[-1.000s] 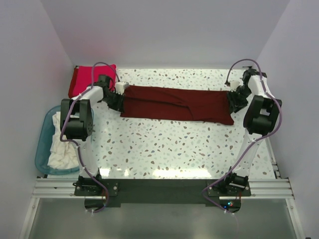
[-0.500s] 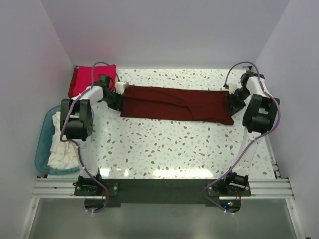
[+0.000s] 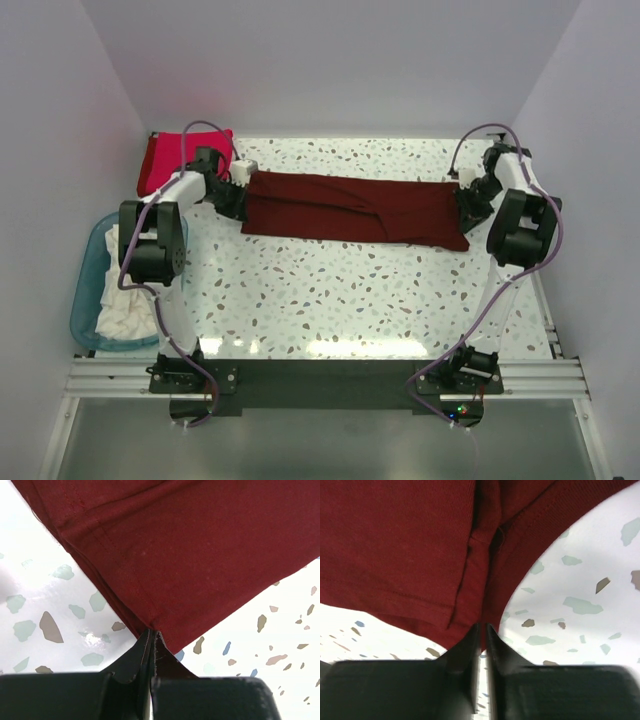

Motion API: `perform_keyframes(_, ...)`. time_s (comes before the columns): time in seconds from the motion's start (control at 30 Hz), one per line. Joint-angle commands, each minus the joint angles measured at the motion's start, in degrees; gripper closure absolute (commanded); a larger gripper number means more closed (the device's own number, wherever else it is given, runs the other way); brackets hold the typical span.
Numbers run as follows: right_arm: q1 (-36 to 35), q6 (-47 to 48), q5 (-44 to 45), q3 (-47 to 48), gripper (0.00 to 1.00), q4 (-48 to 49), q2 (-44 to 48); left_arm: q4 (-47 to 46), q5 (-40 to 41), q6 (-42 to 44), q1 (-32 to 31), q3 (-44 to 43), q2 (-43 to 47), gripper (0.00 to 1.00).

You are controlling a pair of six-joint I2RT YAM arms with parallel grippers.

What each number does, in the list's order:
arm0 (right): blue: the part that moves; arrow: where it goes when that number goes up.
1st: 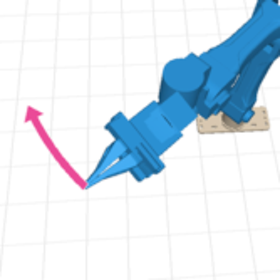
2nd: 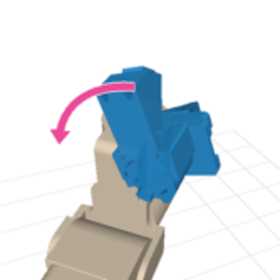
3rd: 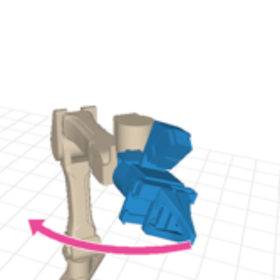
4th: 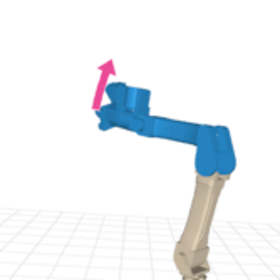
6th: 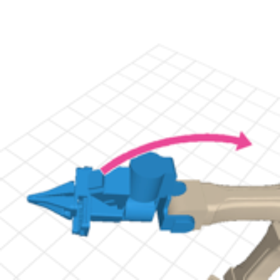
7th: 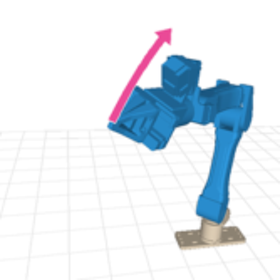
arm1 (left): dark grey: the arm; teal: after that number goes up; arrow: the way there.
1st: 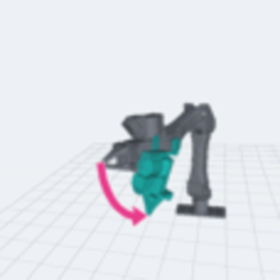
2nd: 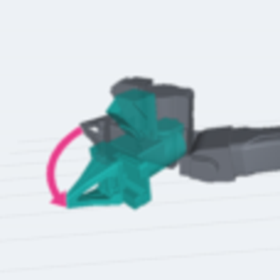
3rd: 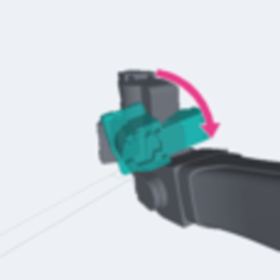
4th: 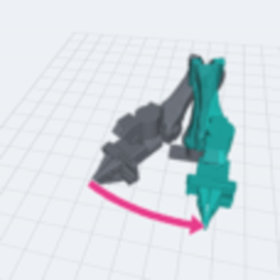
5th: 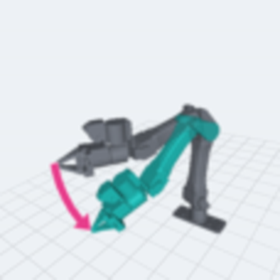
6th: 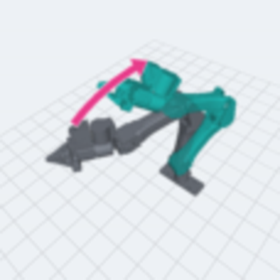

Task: Fold and stack the t-shirts
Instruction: Fold the tshirt

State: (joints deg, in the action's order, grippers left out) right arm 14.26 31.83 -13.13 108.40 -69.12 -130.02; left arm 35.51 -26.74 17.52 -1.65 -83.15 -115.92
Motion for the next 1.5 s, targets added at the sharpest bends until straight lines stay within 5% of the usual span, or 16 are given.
perform_keyframes(0.0, 0.0, 0.5, -2.1, 3.1, 0.80, -2.3, 1.8, 0.2, -0.9, -0.2, 0.1, -1.0, 3.2, 1.00)
perform_keyframes(0.07, 0.0, -0.2, -3.1, 3.2, 0.65, -1.8, 2.0, 0.1, -0.9, -0.5, 0.1, -1.0, 3.2, 1.00)
perform_keyframes(0.13, 0.1, -0.6, -4.4, 3.7, 0.63, -1.6, 1.7, 0.0, -0.9, -0.4, 0.1, -1.0, 3.2, 1.00)
perform_keyframes(0.63, -0.5, -1.1, -3.4, 3.7, 0.69, -2.2, -2.3, 0.1, -0.9, -0.4, 0.1, -1.5, 2.5, 1.00)
perform_keyframes(0.93, -0.6, -0.3, -5.0, 4.1, 0.82, -3.6, -2.4, -0.1, -0.7, -0.3, 0.1, -1.3, 2.4, 1.00)
perform_keyframes(1.2, -0.6, -0.2, -3.4, 3.4, 0.69, -3.7, -2.6, -0.3, -0.8, -0.6, 0.1, -0.9, 2.6, 1.00)
perform_keyframes(1.47, -0.6, -1.0, -4.2, 3.7, 0.71, -3.2, -3.0, -0.3, -0.8, -0.7, 0.1, -0.9, 2.8, 1.00)
